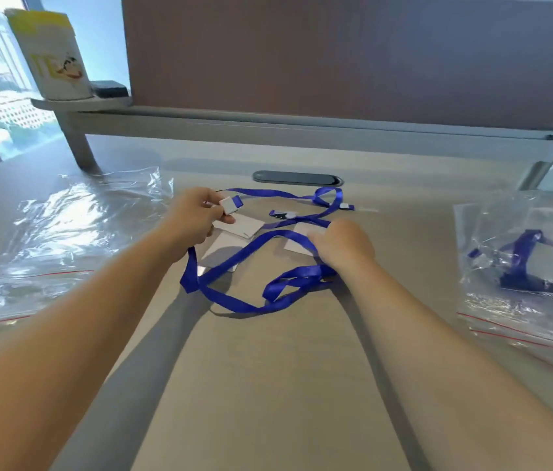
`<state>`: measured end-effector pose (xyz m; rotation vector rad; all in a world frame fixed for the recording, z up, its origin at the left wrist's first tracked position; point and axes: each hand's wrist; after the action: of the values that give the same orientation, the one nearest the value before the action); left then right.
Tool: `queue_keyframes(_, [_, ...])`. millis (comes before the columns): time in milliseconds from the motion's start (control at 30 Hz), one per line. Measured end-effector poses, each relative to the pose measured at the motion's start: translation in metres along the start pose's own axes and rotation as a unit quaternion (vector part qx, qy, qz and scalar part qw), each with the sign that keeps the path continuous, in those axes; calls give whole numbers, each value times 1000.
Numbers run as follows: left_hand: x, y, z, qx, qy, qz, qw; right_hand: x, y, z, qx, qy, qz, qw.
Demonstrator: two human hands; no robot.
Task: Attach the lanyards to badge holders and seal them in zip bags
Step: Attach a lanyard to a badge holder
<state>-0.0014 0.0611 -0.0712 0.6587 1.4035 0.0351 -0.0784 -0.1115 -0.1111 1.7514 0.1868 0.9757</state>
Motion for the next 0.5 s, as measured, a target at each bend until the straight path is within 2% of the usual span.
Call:
queue_keyframes(133, [10,4,9,24,5,-4,1000,11,-14,17,-41,-44,-17,998])
queue_keyframes(267, [15,8,14,24,1,-10,1000,15,-22,25,-52,-24,-131,990])
queue_keyframes(333, [16,9,15,20,4,-15,1000,14,-22,27,-23,8,-154,988])
queue_keyframes(500, [20,15,17,22,10,-21,999,15,-8,30,124,56,-149,979])
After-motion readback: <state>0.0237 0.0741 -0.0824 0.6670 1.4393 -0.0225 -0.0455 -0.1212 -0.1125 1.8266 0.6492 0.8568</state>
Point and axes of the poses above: each hand's wrist, its own z-axis towards the middle knuckle, its own y-axis out of the back of the hand, x = y × z, and after that the axes turned 3 degrees about -z, right-handed
